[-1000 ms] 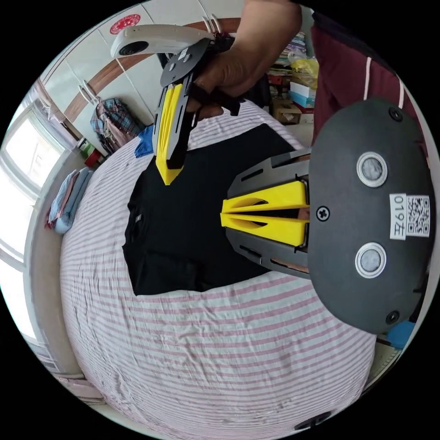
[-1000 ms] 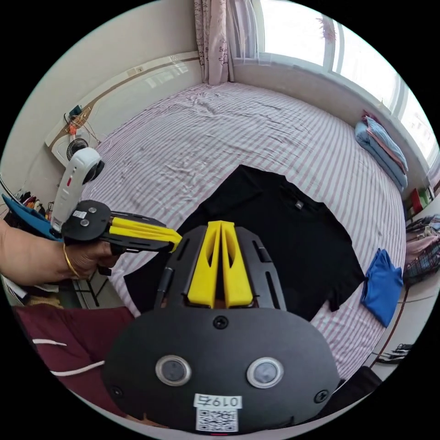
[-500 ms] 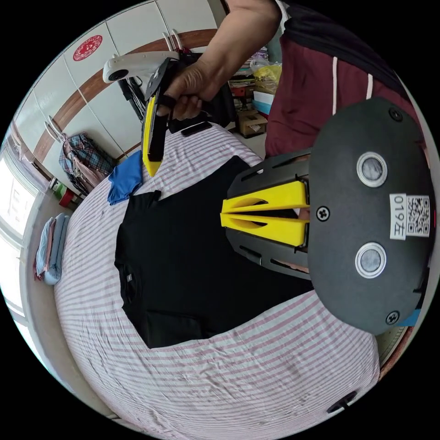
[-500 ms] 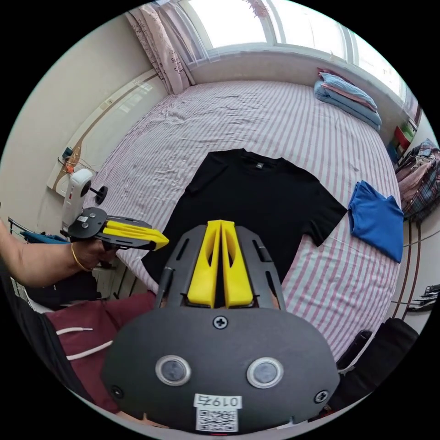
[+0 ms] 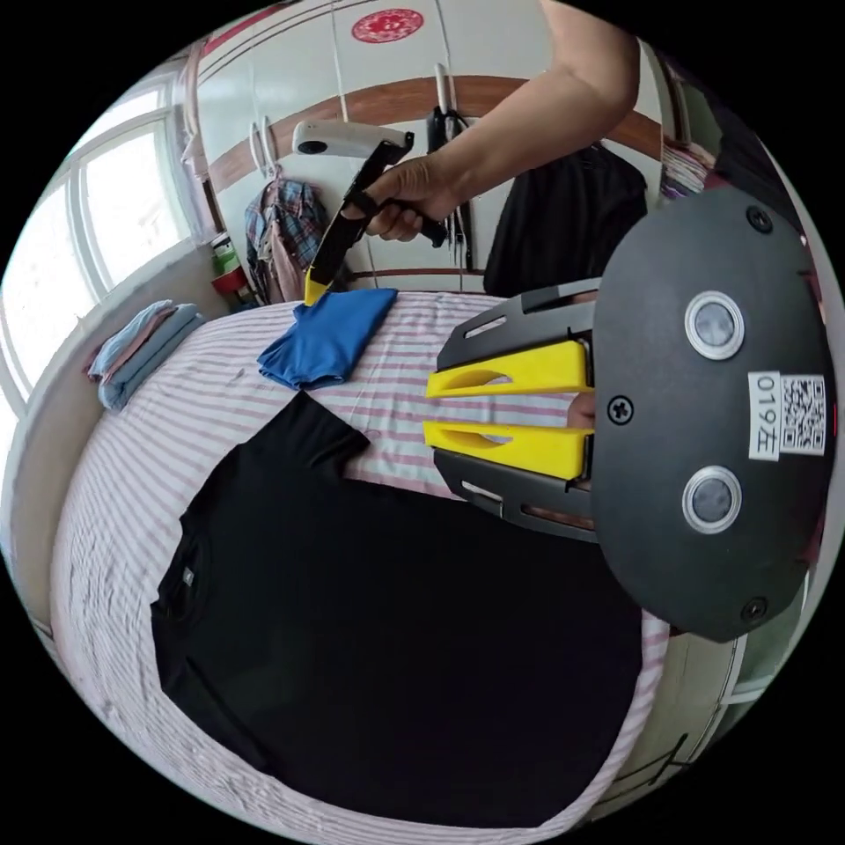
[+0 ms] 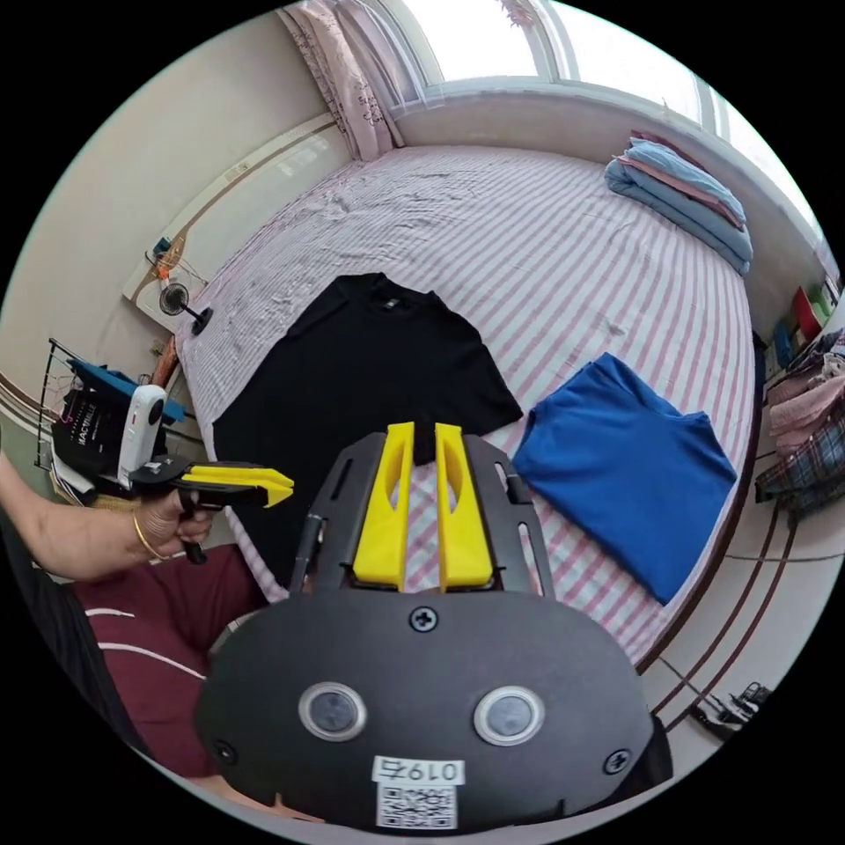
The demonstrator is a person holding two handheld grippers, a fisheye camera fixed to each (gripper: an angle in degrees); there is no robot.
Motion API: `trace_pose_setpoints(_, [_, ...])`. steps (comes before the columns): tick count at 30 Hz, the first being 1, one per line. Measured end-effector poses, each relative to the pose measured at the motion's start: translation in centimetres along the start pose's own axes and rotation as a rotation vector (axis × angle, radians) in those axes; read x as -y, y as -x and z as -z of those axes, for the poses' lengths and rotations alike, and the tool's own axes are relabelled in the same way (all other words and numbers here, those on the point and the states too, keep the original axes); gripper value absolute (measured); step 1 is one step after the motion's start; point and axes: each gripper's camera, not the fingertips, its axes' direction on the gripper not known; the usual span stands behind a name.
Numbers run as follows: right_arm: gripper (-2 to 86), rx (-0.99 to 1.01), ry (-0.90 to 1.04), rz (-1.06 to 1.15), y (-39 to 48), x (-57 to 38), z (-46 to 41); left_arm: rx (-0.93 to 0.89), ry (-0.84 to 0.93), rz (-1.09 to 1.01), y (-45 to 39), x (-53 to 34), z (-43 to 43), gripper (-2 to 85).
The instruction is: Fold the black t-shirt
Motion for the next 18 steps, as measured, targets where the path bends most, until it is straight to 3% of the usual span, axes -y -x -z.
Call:
trace_pose_setpoints(10, [6.7, 0.025, 0.120, 0.172, -13.5, 4.8, -8.2, -0.034, -0.077, 0.196, 3.1, 6.2, -14.1, 6.2])
trace_pose_setpoints(18, [5.3, 0.069, 0.063, 0.152, -20.5, 8.2, -9.8, -0.066, -0.119, 0.302, 6.1, 9.4, -19.7, 7.0])
